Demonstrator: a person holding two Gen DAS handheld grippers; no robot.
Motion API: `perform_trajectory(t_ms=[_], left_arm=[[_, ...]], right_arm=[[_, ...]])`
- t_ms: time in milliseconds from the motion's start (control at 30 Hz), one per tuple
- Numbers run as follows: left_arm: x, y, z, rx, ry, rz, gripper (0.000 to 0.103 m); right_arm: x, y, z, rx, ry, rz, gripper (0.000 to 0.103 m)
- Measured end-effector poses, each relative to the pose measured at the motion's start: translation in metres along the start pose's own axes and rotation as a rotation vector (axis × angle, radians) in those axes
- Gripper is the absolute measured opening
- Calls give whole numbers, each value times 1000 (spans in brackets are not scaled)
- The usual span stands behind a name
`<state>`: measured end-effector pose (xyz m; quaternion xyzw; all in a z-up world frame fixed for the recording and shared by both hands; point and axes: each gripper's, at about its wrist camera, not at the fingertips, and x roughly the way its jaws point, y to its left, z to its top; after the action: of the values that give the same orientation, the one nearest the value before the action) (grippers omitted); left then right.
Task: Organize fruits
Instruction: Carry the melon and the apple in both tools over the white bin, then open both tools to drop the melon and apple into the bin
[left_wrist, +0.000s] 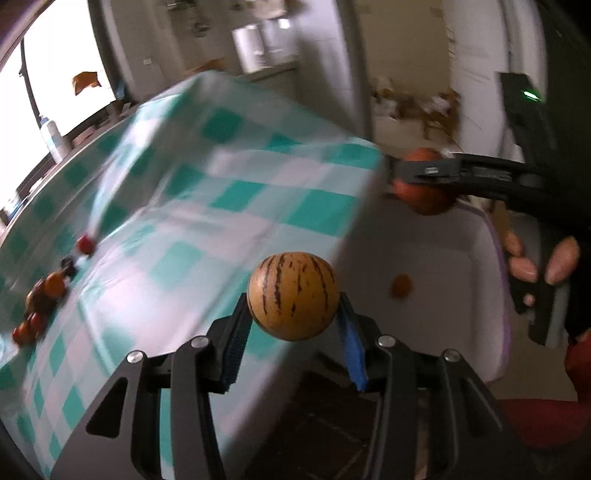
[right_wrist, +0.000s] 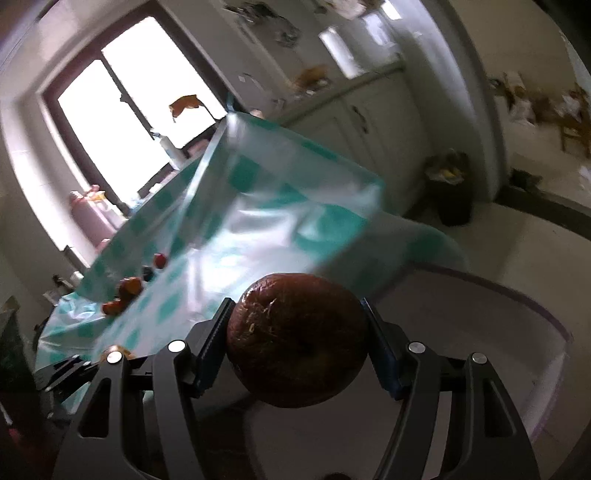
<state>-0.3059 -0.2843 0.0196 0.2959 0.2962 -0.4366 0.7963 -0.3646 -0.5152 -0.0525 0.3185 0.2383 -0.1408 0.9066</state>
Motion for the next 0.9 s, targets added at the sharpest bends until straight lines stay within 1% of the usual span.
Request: perform_trajectory(t_ms=[67, 267, 333, 400, 533, 700, 800, 900], left_arm=[[9, -20, 2, 50, 18, -30, 46], [34, -73, -4, 225, 58, -109, 46], [47, -85, -7, 257, 87, -136, 46], [68, -91, -10, 257, 139, -169, 46], [120, -102, -20, 271, 266, -194, 46], [173, -114, -40, 302, 383, -175, 46], [187, -110, -46, 294, 422, -173, 46], [198, -105, -49, 288, 442, -154, 46]], right_arm=[[9, -13, -5, 29, 37, -55, 66], [43, -39, -18, 90, 159, -146, 66], [56, -44, -21, 95, 194, -163, 66], [67, -47, -24, 95, 219, -184, 66], [97, -59, -30, 103, 271, -241, 66], [125, -78, -42, 119, 320, -318, 66], [134, -87, -47, 113, 309, -378, 66], [139, -99, -51, 145, 307, -422, 66]])
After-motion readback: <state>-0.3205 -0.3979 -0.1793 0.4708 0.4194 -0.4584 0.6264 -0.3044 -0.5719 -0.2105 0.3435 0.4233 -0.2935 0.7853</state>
